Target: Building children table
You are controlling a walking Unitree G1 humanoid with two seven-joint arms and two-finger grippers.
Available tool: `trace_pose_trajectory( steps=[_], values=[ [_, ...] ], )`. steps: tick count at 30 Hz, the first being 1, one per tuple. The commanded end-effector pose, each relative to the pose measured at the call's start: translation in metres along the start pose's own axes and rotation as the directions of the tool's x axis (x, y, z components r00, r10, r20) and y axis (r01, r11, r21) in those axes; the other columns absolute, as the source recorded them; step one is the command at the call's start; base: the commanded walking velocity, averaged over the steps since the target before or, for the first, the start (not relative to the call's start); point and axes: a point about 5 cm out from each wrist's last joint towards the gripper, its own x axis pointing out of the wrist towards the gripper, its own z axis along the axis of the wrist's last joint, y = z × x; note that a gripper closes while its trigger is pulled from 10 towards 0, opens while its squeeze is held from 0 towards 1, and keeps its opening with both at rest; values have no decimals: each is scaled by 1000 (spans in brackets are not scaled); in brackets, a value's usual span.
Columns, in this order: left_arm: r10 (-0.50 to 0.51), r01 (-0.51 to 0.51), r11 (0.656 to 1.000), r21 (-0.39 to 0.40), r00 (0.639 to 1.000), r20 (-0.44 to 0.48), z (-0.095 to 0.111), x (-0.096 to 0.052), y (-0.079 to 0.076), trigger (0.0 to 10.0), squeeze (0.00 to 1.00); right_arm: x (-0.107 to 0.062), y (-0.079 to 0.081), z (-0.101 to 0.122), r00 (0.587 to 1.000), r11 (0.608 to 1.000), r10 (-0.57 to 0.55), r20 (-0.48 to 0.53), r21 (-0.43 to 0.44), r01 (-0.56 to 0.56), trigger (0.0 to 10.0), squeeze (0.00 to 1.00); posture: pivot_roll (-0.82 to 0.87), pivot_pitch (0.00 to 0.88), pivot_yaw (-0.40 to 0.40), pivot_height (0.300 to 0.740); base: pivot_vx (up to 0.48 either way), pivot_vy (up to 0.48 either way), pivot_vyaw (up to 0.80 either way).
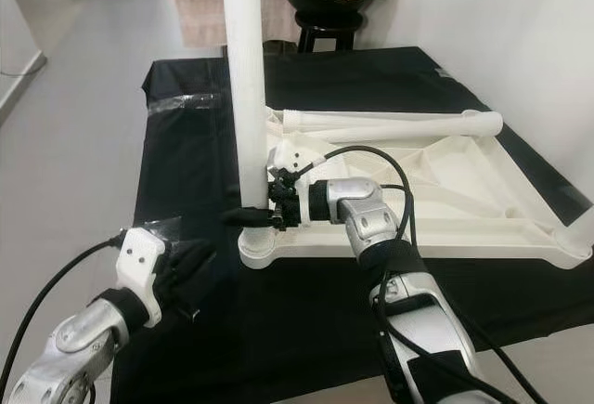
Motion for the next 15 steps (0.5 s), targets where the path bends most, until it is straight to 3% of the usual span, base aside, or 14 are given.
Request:
trace_pose_trajectory(
  steps=[1,6,8,9,10,11,12,13,15],
  values=[
    [-10,10,999,33,1000,-9,0,-2,-2,10000,0,-2,1,-4,999,999,39,-3,30,-39,0,0,78,62,-50,740,0,0,0],
    [-13,14,999,41,1000,-9,1,-2,-3,10000,0,-6,4,-8,999,999,39,3,28,-39,0,0,71,69,-48,740,0,0,0],
    [-18,19,998,55,1000,-15,1,-2,-2,10000,0,-6,7,-14,1000,1000,-15,-16,18,15,0,0,63,78,-46,740,0,0,0],
    [-29,31,996,79,999,-23,2,-3,-2,10000,0,2,13,-24,989,988,-147,-31,34,148,0,0,60,82,-54,740,0,0,0],
    [-35,38,995,95,999,-32,2,-3,-1,10000,0,17,21,-42,897,876,-442,-30,202,438,0,0,45,85,-54,740,0,0,0],
    [-35,38,995,95,999,-32,2,-3,-1,10000,0,17,21,-42,897,876,-442,-30,202,438,0,0,45,85,-54,740,0,0,0],
    [-36,40,994,102,999,-39,2,-3,0,10000,0,21,38,-49,830,811,-554,-60,187,555,0,0,43,86,-43,740,0,0,0],
    [-36,40,994,103,998,-42,1,-3,2,10000,0,22,50,-51,789,772,-611,-68,168,613,0,0,41,87,-38,740,0,0,0],
    [-36,40,994,103,998,-42,1,-3,2,10000,0,22,50,-51,789,772,-611,-68,168,613,0,0,41,87,-38,740,0,0,0]
  ],
)
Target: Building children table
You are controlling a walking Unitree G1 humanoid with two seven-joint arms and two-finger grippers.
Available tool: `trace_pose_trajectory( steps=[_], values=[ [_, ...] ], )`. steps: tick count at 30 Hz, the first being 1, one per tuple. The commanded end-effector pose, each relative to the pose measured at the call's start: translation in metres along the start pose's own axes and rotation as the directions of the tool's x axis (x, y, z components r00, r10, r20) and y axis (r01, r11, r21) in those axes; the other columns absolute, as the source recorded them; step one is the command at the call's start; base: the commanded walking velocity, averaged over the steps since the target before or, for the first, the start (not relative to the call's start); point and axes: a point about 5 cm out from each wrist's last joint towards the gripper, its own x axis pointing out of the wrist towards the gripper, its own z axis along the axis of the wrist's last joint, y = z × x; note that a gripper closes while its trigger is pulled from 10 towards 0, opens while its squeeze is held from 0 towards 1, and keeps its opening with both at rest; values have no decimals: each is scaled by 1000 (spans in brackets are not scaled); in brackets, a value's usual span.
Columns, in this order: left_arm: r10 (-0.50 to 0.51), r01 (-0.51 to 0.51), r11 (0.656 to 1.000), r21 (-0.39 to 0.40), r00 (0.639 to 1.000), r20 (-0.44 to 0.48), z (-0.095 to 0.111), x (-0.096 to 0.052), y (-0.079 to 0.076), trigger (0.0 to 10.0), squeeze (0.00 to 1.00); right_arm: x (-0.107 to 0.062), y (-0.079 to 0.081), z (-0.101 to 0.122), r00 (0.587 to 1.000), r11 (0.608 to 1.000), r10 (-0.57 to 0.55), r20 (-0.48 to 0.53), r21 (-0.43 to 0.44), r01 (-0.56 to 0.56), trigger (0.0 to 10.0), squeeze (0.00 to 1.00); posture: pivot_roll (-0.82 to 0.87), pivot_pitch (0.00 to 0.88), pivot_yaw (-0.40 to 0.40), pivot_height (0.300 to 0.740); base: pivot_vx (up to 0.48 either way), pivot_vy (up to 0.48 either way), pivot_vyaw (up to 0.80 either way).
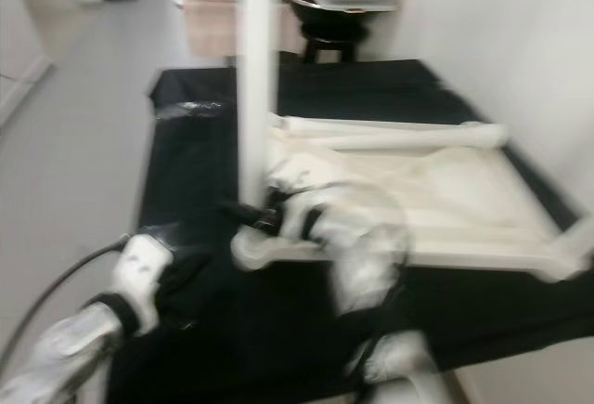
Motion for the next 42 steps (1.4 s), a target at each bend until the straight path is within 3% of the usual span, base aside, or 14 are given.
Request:
trace_pose_trajectory(
  steps=[1,8,9,10,11,17,18,19,20,26,27,32,33,42],
  values=[
    [-2,3,1000,28,999,-33,-4,-1,2,10000,0,-12,0,-32,982,992,-81,-169,78,95,0,0,17,60,-14,740,0,0,0],
    [18,-2,985,170,996,-91,4,5,3,10000,0,-4,-2,-29,984,995,47,-170,99,-30,0,0,31,58,-22,740,0,0,0],
    [31,-17,984,176,996,-78,14,9,2,10000,0,-1,0,-27,980,994,87,-177,75,-75,10000,0,33,58,-24,740,0,0,0],
    [36,-21,981,192,996,-76,28,15,-1,10000,0,2,3,-23,968,985,173,-183,38,-169,10000,0,37,58,-28,740,0,0,0],
    [38,-22,978,208,997,-73,37,18,-4,10000,0,3,5,-18,954,971,237,-185,19,-238,10000,1000,40,56,-32,740,0,0,0],
    [61,-40,972,233,995,-82,45,20,-3,10000,0,0,9,-2,932,944,314,-178,-42,-326,10000,1000,41,52,-24,740,0,0,0],
    [55,-40,974,224,997,-59,50,22,-4,10000,0,0,6,5,924,931,338,-179,-78,-356,10000,886,42,51,-26,740,0,0,0],
    [55,-40,974,224,997,-59,50,22,-4,10000,0,0,6,5,924,931,338,-179,-78,-356,10000,886,42,51,-26,740,0,0,0],
    [41,-34,978,204,999,-29,56,24,-8,10000,0,1,3,10,913,916,366,-181,-103,-387,10000,0,43,50,-30,740,0,0,0],
    [-11,12,986,169,1000,-7,65,30,-23,10000,0,15,-8,25,848,840,497,-185,-142,-524,10000,0,52,47,-34,740,0,0,0],
    [-5,13,988,156,999,-48,59,28,-25,10000,0,22,-13,29,831,826,526,-182,-121,-550,6667,0,54,46,-36,740,0,0,0],
    [1,9,988,152,998,-65,56,27,-25,10000,0,25,-15,30,828,825,531,-180,-112,-553,6667,0,55,47,-37,740,0,0,0],
    [10,2,990,144,996,-85,50,24,-25,10000,0,26,-18,31,825,824,535,-179,-102,-557,0,0,56,50,-39,740,0,0,0],
    [105,-91,993,77,975,-194,3,-2,-16,10000,0,10,-39,24,850,855,497,-172,-67,-514,0,0,22,65,-32,740,0,0,0]
  ],
)
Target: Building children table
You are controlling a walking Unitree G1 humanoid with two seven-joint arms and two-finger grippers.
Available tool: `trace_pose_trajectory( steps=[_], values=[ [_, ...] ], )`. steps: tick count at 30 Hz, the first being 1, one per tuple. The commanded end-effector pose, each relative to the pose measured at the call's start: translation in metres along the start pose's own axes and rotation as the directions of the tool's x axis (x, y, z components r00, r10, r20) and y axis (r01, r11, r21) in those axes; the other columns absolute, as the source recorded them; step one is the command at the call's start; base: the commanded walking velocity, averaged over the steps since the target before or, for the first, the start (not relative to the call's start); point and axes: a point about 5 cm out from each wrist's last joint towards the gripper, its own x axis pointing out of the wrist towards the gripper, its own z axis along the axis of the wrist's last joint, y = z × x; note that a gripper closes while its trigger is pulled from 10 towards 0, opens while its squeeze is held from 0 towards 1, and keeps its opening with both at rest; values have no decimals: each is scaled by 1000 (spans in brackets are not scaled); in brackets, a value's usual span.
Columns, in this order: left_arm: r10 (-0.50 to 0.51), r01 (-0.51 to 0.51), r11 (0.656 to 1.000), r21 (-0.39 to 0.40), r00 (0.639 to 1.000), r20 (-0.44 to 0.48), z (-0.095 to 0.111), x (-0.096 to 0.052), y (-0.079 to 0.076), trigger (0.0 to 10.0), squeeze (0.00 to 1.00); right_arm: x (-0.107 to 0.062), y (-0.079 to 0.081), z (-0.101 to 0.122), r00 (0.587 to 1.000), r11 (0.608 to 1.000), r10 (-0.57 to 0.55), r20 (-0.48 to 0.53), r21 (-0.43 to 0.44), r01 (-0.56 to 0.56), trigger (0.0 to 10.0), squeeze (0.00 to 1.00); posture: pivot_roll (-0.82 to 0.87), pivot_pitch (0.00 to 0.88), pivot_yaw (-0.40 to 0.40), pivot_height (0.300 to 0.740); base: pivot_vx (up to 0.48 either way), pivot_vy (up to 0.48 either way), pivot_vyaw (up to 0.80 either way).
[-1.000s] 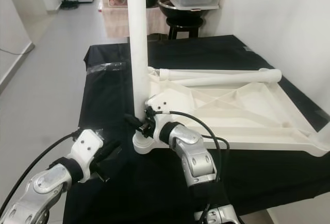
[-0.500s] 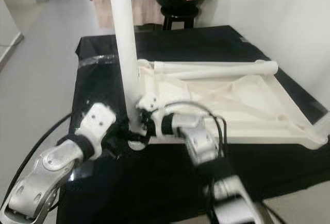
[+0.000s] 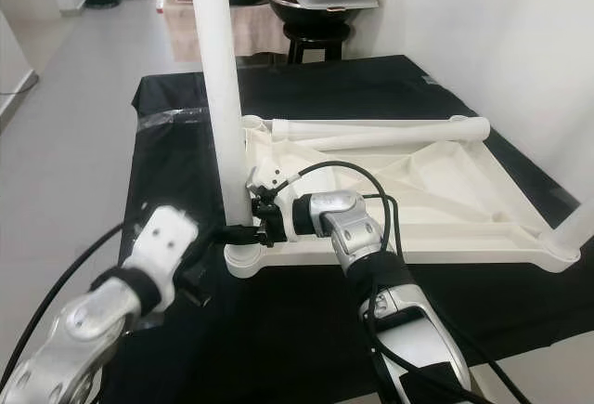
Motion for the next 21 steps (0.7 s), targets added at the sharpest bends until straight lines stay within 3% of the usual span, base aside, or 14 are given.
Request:
trace_pose_trajectory(
  steps=[1,4,6,7,8,9,10,11,12,16,18,19,20,21],
  values=[
    [0,-2,1000,-26,999,-45,-12,-3,0,10000,0,-6,0,0,999,1000,-16,49,10,16,0,0,22,65,-32,740,0,0,0],
    [14,-17,997,-70,999,-41,-16,-9,2,10000,0,-19,9,-17,993,993,-112,32,43,111,0,0,2,75,-27,740,0,0,0],
    [-9,5,994,-113,999,-31,-18,-17,-1,10000,0,-22,19,-36,932,928,-362,-6,97,361,0,0,0,79,-30,740,0,0,0],
    [-14,10,991,-135,1000,-25,-19,-20,-3,10000,0,-20,24,-47,827,809,-560,-48,186,558,0,0,-2,83,-25,740,0,0,0],
    [-14,10,991,-135,1000,-25,-19,-20,-3,10000,0,-20,24,-47,827,809,-560,-48,186,558,0,0,-2,83,-25,740,0,0,0],
    [-16,13,989,-147,1000,-20,-19,-22,-3,10000,0,-21,28,-55,733,698,-673,-99,243,673,0,0,-2,83,-25,740,0,0,0],
    [-17,16,988,-157,1000,-7,-19,-22,-3,10000,0,-20,42,-52,708,697,-701,-90,125,706,0,0,4,93,-18,740,0,0,0],
    [-17,16,988,-157,1000,-7,-19,-22,-3,10000,0,-20,42,-52,708,697,-701,-90,125,706,0,0,4,93,-18,740,0,0,0],
    [-26,27,987,-159,1000,7,-20,-21,-2,10000,0,-18,45,-49,703,682,-706,-85,185,707,0,0,-21,77,-1,740,0,0,0],
    [-32,34,987,-158,999,17,-20,-20,-1,10000,0,-16,47,-46,722,694,-689,-71,226,684,0,0,-25,71,1,740,0,0,0],
    [-64,69,987,-142,997,39,-19,-16,-2,10000,0,-6,48,-46,779,760,-623,-71,178,625,0,0,-7,76,-8,740,0,0,0],
    [-64,69,987,-142,997,39,-19,-16,-2,10000,0,-6,48,-46,779,760,-623,-71,178,625,0,0,-7,76,-8,740,0,0,0],
    [-69,75,987,-140,997,44,-19,-15,-2,10000,0,-3,48,-46,809,796,-582,-79,144,587,0,0,-3,77,-12,740,0,0,0],
    [-69,75,987,-140,997,44,-19,-15,-2,10000,0,-3,48,-46,809,796,-582,-79,144,587,0,0,-3,77,-12,740,0,0,0]
  ],
)
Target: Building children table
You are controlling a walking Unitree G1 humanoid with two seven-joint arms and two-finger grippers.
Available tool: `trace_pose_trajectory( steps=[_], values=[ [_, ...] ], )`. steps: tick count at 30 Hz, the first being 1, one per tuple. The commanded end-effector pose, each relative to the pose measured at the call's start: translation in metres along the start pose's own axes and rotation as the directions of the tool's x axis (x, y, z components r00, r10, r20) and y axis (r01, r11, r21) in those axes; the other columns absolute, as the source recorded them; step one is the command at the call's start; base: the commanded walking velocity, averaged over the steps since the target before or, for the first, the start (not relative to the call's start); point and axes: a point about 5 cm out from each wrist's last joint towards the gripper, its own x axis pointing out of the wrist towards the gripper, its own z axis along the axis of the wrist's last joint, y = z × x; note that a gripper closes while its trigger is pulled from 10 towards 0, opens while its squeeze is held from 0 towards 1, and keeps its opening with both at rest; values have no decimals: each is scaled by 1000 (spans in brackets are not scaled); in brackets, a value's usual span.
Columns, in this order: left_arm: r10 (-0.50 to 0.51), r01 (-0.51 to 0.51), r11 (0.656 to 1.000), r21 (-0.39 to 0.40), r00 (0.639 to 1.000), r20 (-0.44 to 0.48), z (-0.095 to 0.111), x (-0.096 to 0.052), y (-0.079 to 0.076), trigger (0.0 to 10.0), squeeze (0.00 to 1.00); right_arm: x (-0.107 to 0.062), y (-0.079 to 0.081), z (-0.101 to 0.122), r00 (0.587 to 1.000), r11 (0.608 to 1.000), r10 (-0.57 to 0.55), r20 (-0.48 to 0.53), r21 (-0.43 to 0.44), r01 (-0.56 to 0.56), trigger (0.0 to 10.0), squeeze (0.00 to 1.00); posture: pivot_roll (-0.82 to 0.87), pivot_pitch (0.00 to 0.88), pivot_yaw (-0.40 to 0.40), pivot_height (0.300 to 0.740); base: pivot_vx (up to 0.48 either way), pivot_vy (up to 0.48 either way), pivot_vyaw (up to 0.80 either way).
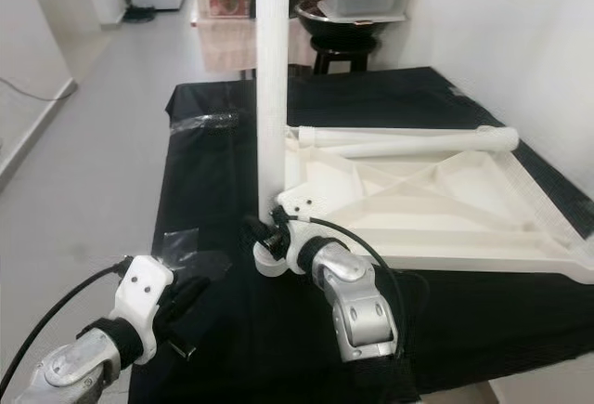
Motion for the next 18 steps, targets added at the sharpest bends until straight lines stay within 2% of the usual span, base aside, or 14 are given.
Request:
trace_pose_trajectory(
  steps=[1,2,3,4,6,7,9,10,11,12,14,15,16,18],
  values=[
    [-16,16,1000,-6,1000,-8,-3,1,-1,10000,0,1,3,-18,995,999,34,-98,-7,-35,3529,0,-1,78,-14,740,0,0,0],
    [-16,16,1000,-6,1000,-8,-3,1,-1,10000,0,1,3,-18,995,999,34,-98,-7,-35,3529,0,-1,78,-14,740,0,0,0],
    [-13,13,1000,-7,1000,-3,-3,1,-1,10000,0,1,3,-12,994,998,65,-85,4,-65,10000,0,0,76,-17,740,0,0,0],
    [-9,9,1000,-6,1000,1,-2,1,-1,10000,0,2,0,-4,991,993,116,-62,10,-115,10000,1000,2,76,-21,740,0,0,0],
    [-7,7,1000,-5,1000,5,-2,2,-1,10000,0,3,-2,5,985,986,169,-38,9,-169,10000,1000,3,73,-21,740,0,0,0],
    [-6,6,1000,-4,1000,7,-2,3,-1,10000,0,4,-6,15,969,968,248,0,-41,-248,10000,937,6,71,-22,740,0,0,0],
    [-6,6,1000,-4,1000,7,-2,3,-1,10000,0,4,-6,15,969,968,248,0,-41,-248,10000,937,6,71,-22,740,0,0,0],
    [-6,6,1000,-3,1000,11,-2,4,-1,10000,0,4,-11,23,952,951,306,28,-61,-304,10000,937,7,70,-23,740,0,0,0],
    [-8,8,1000,-1,1000,13,-3,5,-2,10000,0,6,-16,31,913,913,404,48,-75,-400,10000,0,7,62,-30,740,0,0,0],
    [-8,8,1000,-1,1000,13,-3,5,-2,10000,0,6,-16,31,913,913,404,48,-75,-400,10000,0,7,62,-30,740,0,0,0],
    [-10,10,1000,1,1000,16,-3,6,-2,10000,0,9,-21,39,850,851,524,57,-92,-518,10000,0,7,58,-28,740,0,0,0],
    [-10,10,1000,1,1000,16,-3,6,-2,10000,0,9,-21,39,850,851,524,57,-92,-518,10000,0,7,58,-28,740,0,0,0],
    [-10,10,1000,1,1000,17,-3,7,-2,10000,0,12,-23,40,821,820,569,42,-100,-563,10000,0,7,58,-28,740,0,0,0],
    [-10,10,1000,2,1000,18,-3,7,-2,10000,0,16,-24,41,796,794,605,25,-97,-600,10000,0,14,58,-30,740,0,0,0]
  ],
)
